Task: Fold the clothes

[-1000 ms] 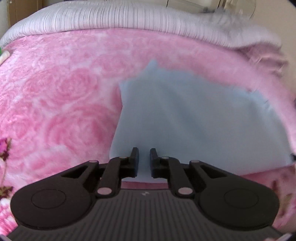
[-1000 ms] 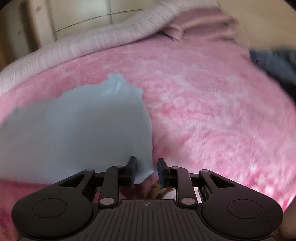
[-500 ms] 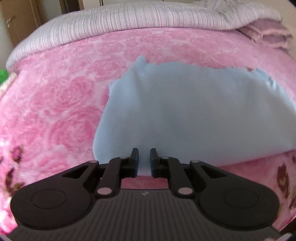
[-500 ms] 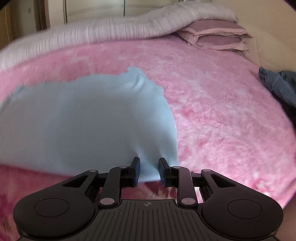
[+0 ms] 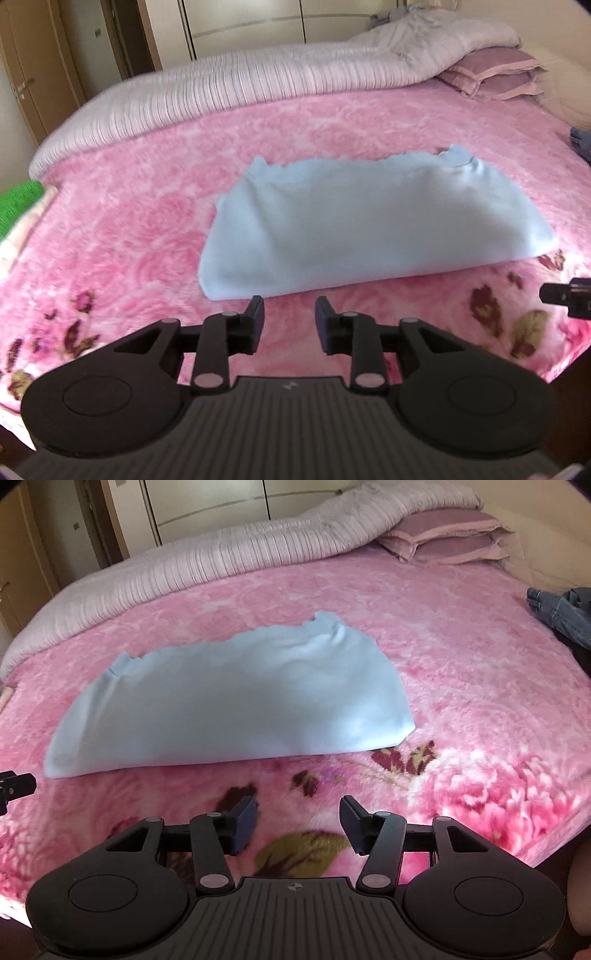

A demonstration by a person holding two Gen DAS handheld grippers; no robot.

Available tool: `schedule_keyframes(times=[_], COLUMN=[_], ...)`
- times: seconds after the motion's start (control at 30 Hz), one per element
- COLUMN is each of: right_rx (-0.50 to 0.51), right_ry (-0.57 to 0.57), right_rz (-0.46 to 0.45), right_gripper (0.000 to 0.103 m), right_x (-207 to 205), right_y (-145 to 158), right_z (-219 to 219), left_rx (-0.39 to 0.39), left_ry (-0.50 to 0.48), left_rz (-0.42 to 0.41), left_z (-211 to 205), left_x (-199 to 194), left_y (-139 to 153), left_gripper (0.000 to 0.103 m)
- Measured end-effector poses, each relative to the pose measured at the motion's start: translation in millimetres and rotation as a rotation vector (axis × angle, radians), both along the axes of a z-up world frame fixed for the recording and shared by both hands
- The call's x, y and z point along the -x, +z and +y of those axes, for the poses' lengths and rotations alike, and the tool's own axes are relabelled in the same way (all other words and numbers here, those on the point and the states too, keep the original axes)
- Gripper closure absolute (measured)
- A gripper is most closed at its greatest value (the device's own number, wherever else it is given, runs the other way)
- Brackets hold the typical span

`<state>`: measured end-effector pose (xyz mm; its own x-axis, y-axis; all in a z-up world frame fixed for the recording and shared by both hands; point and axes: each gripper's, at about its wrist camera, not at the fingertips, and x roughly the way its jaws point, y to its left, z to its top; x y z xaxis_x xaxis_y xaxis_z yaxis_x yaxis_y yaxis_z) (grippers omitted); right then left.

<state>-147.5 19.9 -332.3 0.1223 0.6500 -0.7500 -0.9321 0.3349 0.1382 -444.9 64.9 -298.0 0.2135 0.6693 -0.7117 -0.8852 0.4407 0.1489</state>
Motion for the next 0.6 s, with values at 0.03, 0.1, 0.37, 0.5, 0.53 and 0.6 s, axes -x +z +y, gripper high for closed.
schedule_keyframes(times=[0.03,0.1,0.37,0.5,0.53,0.6], right_rx=[-0.011,-0.032,-0.104,-0.166,-0.181,-0.207], right_ry=[0.001,0.000,-0.035,-0.126,-0.170,-0.239], right_rz=[-0.001,0.002,0.093,0.418,0.517,0.635], right_gripper=[0.049,0.049,0.048,0.046,0.046,0.046], right_x=[2,2,-11,-49,-61,-77], right_y=[4,10,15,-10,-21,-36], right_z=[-5,-14,-42,-43,-41,-36], left_rx=[-0.012,-0.032,0.117,0.341,0.353,0.373], left_ry=[-0.002,-0.005,-0.036,0.113,0.166,0.251], left_rz=[0.000,-0.003,-0.301,-0.673,-0.719,-0.787], left_z=[-8,-22,-20,29,41,63], left_x=[1,3,33,80,88,100], left_y=[5,13,18,-17,-25,-41], left_gripper=[0.077,0.076,0.071,0.065,0.065,0.062])
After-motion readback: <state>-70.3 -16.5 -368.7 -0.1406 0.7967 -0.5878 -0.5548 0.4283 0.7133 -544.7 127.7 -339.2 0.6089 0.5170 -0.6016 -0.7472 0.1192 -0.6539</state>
